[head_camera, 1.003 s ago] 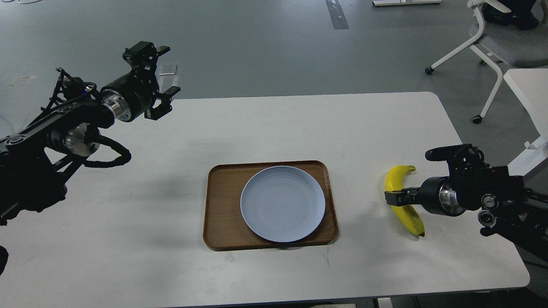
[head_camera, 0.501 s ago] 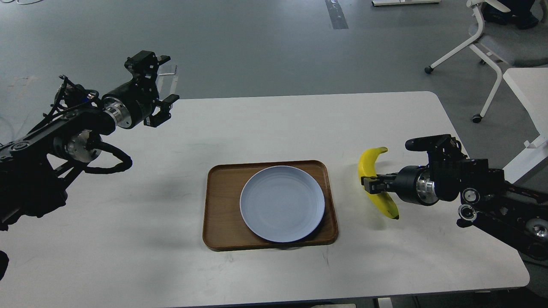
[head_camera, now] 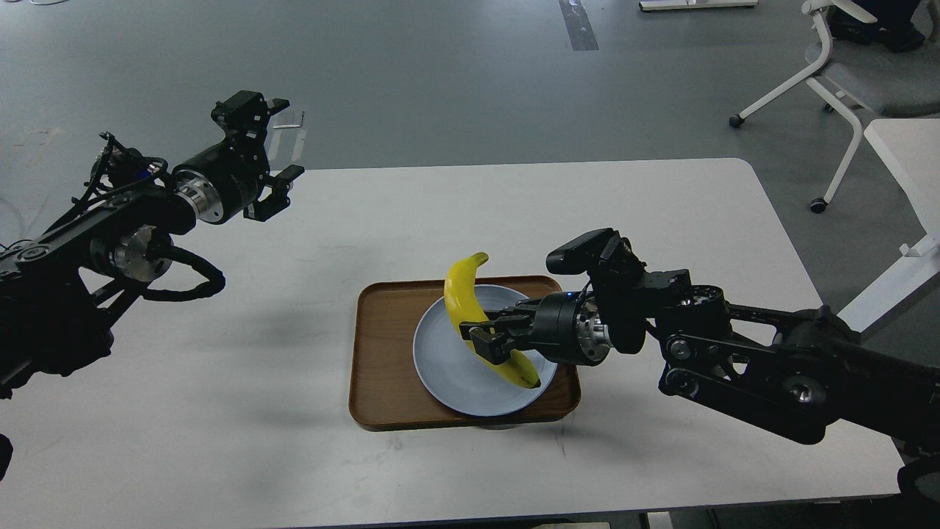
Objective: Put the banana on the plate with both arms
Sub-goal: 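Carry the banana with the right gripper and lower it onto the plate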
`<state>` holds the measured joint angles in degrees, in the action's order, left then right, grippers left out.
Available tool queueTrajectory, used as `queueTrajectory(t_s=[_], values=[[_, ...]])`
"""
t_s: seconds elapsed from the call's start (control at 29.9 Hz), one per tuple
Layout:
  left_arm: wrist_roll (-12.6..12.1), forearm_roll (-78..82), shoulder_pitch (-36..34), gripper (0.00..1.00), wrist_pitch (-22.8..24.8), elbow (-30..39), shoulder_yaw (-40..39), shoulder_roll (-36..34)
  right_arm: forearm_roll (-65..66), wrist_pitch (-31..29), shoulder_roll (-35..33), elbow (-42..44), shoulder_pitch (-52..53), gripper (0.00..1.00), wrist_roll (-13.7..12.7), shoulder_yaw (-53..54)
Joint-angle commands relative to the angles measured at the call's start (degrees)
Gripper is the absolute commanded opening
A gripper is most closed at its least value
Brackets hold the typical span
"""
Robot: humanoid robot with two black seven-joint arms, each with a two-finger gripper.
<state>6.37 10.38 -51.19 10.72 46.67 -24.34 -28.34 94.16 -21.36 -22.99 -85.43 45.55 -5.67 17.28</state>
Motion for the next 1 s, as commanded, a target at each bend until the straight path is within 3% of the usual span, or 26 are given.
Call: queueTrajectory(t_s=[0.0,0.4,0.5,0.6,0.7,0.74,0.77,0.97], values=[[0.0,0.0,0.5,0.99,0.0,0.0,0.0,-0.9,0.1,-0.1,-0.3,0.1,-0.5,0.00,-0.1,-1.0],[0.0,0.0,0.9,0.99,0.0,0.0,0.0,-1.1,0.2,1.3,0.2,2.6,-2.4,0.00,-0.4,-0.2],[0.0,0.0,1.2,0.99,0.0,0.1,0.0,-1.2,0.1,4.5,0.2,3.2,-3.6,0.18,-0.4,-0.2],[0.0,0.0,1.3,0.99,0.0,0.0,0.0,-1.2,-0.2,6.7,0.7,4.4,-4.5,0.46,-0.4,-0.2],[0.0,0.0,1.2,0.99,0.0,0.0,0.0,-1.2,-1.0,6.9,1.5,5.0,-4.5,0.61,-0.4,0.1],[0.0,0.0,1.2,0.99,0.0,0.0,0.0,-1.2,-1.0,7.2,1.8,5.3,-4.5,0.82,-0.4,0.5],[0.0,0.0,1.2,0.99,0.0,0.0,0.0,-1.3,-1.0,7.2,2.1,5.4,-4.5,0.89,-0.4,0.6],[0.0,0.0,1.2,0.99,0.0,0.1,0.0,-1.3,-6.8,7.3,2.9,5.9,-4.6,0.98,-0.7,3.7]])
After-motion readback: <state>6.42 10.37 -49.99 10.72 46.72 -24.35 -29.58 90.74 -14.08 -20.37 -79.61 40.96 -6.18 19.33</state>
